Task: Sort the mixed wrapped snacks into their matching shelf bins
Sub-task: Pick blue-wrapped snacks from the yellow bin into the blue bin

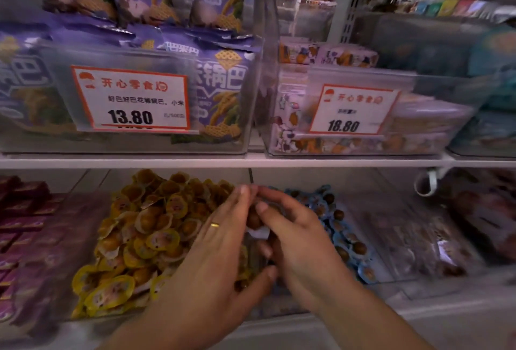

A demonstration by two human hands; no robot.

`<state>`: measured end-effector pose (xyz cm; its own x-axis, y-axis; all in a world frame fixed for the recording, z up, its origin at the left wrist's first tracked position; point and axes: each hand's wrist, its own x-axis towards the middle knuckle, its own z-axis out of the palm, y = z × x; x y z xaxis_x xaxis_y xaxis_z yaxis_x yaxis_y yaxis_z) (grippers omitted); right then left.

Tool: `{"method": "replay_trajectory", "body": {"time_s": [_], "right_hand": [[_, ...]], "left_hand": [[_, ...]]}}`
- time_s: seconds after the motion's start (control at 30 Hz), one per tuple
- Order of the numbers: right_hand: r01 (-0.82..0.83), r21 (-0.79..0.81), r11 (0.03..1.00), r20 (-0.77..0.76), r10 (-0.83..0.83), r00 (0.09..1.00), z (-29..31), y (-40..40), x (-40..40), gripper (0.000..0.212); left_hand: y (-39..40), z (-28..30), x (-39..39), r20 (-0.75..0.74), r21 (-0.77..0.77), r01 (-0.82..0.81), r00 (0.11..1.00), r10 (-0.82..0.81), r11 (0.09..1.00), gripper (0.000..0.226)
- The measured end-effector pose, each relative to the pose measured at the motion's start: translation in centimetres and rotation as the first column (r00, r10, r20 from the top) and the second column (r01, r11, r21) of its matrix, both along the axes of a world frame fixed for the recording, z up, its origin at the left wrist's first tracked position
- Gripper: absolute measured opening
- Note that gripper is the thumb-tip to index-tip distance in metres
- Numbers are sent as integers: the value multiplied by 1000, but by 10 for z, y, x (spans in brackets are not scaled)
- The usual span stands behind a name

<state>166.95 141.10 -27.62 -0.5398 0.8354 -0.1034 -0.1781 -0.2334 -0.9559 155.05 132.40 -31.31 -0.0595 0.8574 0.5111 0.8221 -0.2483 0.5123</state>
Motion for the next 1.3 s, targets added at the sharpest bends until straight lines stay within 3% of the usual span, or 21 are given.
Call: {"method": "replay_trajectory", "body": {"time_s": [0.1,0.17,0.23,0.3,0.33,0.37,0.47,0.6,0.67,0.77,0.93,1.07,1.17,1.3], "right_hand": [[107,37,994,-11,-107,994,-6,33,32,16],[177,249,952,200,-230,953,-16,64,55,17],[31,513,858,515,-336,789,-26,96,77,26],[-212,566,796,737,-374,562,-36,118,90,38],[-251,565,786,767,-388,512,-39,124,92,40],[-227,577,785,750,-398,528,-42,125,89,38],[-82,622,778,579,-387,717,-45,106,68,29],[-111,637,763,375,-181,909,-44,46,15,24],[-165,684,711,389,-164,906,-52,20,-3,31],[-169,752,637,433,-284,856,-60,6,-17,31],[-81,719,690,353,-262,898,-56,11,-20,19],[-52,712,701,316,-253,914,-54,10,-22,22],[-54,688,723,304,-220,927,-51,10,-19,22],[-34,654,756,264,-186,946,-53,12,-16,23]], "left_hand": [[4,-3,-6,-147,-8,16,989,-17,1000,75],[5,-4,-20,-167,-57,-10,986,1,998,59],[4,-7,-36,-160,-164,-47,987,20,985,54],[1,-13,-48,-187,-285,-52,982,-3,957,61],[1,-17,-52,-212,-343,-53,977,-23,938,66],[0,-21,-55,-230,-403,-52,972,-46,914,71],[0,-29,-59,-190,-538,-36,979,-79,842,80],[7,-34,-60,-80,-559,-30,997,-18,828,85],[17,-34,-58,-106,-535,-42,994,-18,844,94],[30,-30,-56,-71,-508,9,996,-53,861,89],[32,-31,-57,-7,-510,114,991,-137,852,87],[30,-25,-63,-18,-519,142,984,-177,843,74],[29,-18,-81,51,-463,92,996,-77,882,36],[31,-7,-118,20,-313,-209,974,226,926,33]]}}
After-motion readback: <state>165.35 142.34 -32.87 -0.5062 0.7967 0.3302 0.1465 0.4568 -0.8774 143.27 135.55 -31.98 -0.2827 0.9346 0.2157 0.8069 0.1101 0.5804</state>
